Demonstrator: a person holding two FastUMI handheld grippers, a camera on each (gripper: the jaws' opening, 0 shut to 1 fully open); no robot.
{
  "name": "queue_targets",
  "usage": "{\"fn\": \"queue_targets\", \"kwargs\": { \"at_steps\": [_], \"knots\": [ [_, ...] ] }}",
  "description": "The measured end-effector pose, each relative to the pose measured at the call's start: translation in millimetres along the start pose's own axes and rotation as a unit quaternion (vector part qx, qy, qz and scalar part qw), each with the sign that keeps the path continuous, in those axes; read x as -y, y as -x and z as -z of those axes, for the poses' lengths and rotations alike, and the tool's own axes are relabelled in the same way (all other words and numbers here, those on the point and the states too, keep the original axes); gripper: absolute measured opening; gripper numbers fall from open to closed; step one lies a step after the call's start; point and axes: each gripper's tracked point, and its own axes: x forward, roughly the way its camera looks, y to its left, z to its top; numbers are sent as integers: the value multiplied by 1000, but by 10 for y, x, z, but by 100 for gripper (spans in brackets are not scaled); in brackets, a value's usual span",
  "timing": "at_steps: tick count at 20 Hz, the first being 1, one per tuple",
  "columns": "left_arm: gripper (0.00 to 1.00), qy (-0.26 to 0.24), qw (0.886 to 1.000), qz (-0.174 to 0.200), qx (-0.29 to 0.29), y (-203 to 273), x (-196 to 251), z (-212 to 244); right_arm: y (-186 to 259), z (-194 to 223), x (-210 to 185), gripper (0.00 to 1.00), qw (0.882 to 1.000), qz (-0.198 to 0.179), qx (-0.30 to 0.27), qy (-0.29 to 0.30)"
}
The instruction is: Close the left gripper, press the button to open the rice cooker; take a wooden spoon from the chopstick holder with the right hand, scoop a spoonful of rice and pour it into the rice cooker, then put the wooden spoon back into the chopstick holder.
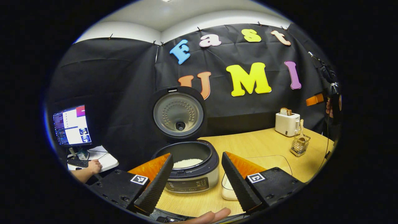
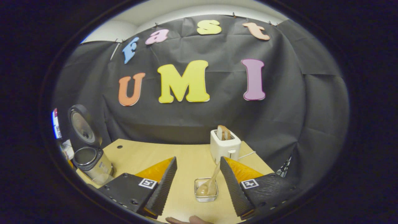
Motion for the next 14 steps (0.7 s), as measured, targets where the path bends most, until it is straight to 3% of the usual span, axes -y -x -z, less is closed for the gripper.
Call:
{"fn": "queue_targets", "kwargs": {
  "at_steps": [2,5,6,8,9,10,14],
  "knots": [
    [99,0,1000,-25,-1,36,-141,-42,268,14,-63,88,1000,-6,17,25],
    [99,8,999,-47,18,-1,-312,-274,644,128,-176,90,999,-41,26,18],
    [99,10,999,-45,23,-25,-325,-362,740,141,-137,96,999,-42,29,11],
    [99,17,999,-39,29,-93,-353,-506,859,154,-45,93,998,-42,40,-1],
    [95,21,999,-34,31,-143,-356,-577,906,166,23,93,998,-38,46,-6],
    [99,21,999,-30,32,-198,-359,-632,944,187,100,93,998,-35,50,-12],
    [99,-1,999,-33,22,-425,-421,-690,1067,340,260,92,997,-35,53,-33]
  ]
}}
